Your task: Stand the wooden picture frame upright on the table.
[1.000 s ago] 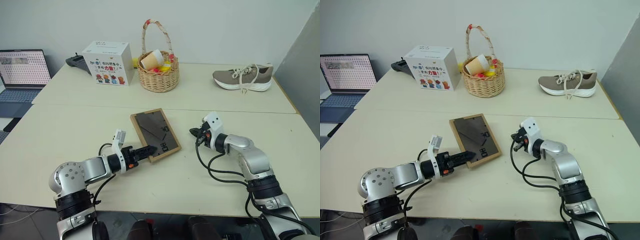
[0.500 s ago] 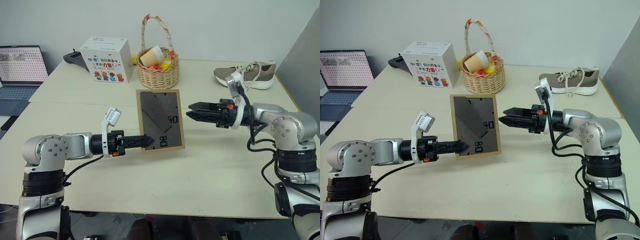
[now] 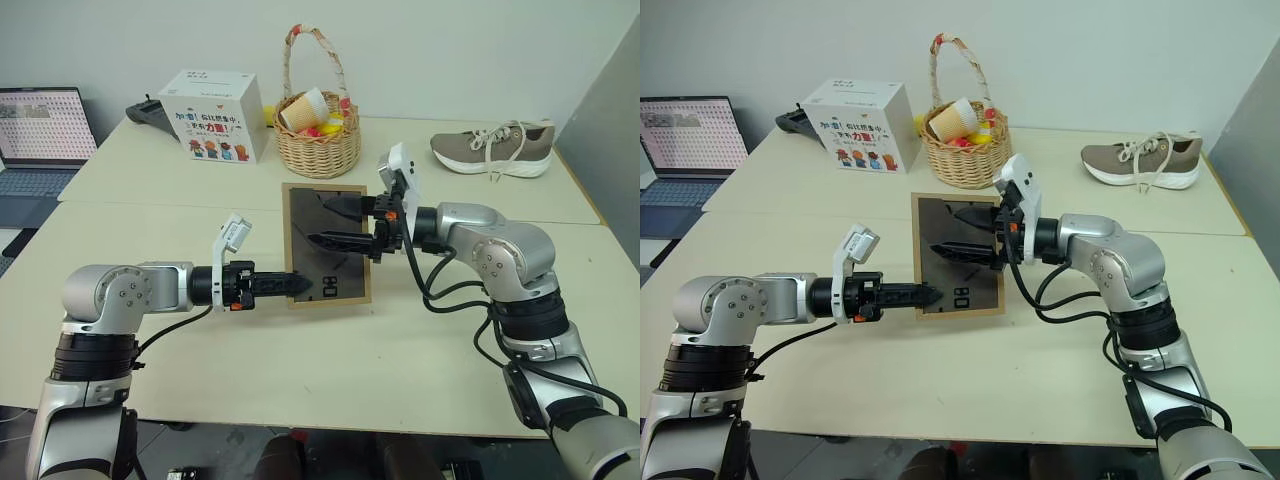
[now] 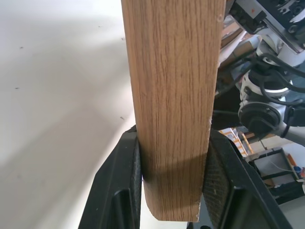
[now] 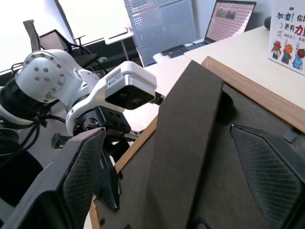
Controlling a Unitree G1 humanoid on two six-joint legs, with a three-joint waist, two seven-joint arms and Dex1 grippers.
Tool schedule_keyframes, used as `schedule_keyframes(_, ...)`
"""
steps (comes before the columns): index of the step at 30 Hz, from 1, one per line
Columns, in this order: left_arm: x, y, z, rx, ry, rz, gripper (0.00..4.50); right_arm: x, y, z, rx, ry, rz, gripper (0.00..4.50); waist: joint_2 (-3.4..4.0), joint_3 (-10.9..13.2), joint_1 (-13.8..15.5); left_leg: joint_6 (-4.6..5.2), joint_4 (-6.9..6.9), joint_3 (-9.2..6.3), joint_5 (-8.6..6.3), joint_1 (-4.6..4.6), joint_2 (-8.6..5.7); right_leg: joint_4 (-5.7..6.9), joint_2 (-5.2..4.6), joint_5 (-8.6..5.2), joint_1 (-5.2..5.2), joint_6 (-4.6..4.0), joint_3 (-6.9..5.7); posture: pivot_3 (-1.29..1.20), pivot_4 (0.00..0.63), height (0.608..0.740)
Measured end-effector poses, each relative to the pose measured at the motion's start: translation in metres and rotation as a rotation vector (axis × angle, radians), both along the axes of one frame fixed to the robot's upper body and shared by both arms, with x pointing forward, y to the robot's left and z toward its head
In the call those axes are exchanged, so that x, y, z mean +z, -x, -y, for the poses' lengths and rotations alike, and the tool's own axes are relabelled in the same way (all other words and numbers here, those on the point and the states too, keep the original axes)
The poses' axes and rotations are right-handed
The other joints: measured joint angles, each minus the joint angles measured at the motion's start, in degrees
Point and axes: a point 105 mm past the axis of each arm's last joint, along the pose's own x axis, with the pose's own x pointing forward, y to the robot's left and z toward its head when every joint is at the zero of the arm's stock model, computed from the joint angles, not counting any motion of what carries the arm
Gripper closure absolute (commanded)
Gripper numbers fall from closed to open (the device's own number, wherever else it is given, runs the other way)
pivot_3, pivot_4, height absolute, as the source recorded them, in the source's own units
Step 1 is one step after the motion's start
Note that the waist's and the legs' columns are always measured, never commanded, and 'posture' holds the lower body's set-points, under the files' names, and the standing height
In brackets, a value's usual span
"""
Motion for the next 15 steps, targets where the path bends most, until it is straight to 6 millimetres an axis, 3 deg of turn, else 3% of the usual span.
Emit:
schedule_keyframes(4,-0.001,0.002,-0.001,-0.01,0.004,-0.004,3.21,0.001,0.031,0.018,0.149,0.001,-0.092,0.04,0.01,0.01,0.69,0.02,0.06,-0.05,-0.01,-0.05,0.01,-0.02,-0.01,0.0,0.02,0.0,-0.05,0.0,0.15,0.74)
schedule_keyframes(8,-0.003,0.003,-0.002,-0.007,0.002,-0.011,3.21,0.004,0.038,0.043,0.162,0.002,-0.151,0.04,0.0,0.01,1.01,0.06,0.18,-0.01,0.0,-0.01,-0.06,0.03,0.02,0.02,0.07,0.03,-0.05,0.0,0.15,0.74)
schedule_keyframes(12,-0.008,0.006,-0.005,-0.001,-0.007,-0.028,3.21,-0.005,0.016,0.081,-0.027,0.051,-0.135,0.04,-0.01,0.02,1.0,0.08,0.19,0.06,-0.01,0.02,-0.14,0.02,0.1,0.02,0.1,0.03,-0.04,0.0,0.15,0.74)
schedule_keyframes(14,-0.011,0.008,-0.007,0.001,-0.012,-0.048,3.21,-0.011,-0.001,0.103,-0.174,0.133,0.025,0.04,-0.02,0.03,1.01,0.11,0.18,0.09,-0.03,-0.02,-0.17,-0.03,0.13,0.01,0.09,0.04,-0.05,0.0,0.15,0.74)
schedule_keyframes(15,-0.01,0.01,-0.008,-0.003,-0.004,-0.068,3.21,-0.013,-0.015,0.116,-0.271,0.228,0.249,0.04,-0.02,0.02,1.01,0.12,0.18,0.13,-0.04,-0.02,-0.16,-0.06,0.14,0.01,0.08,0.04,-0.05,0.0,0.15,0.74)
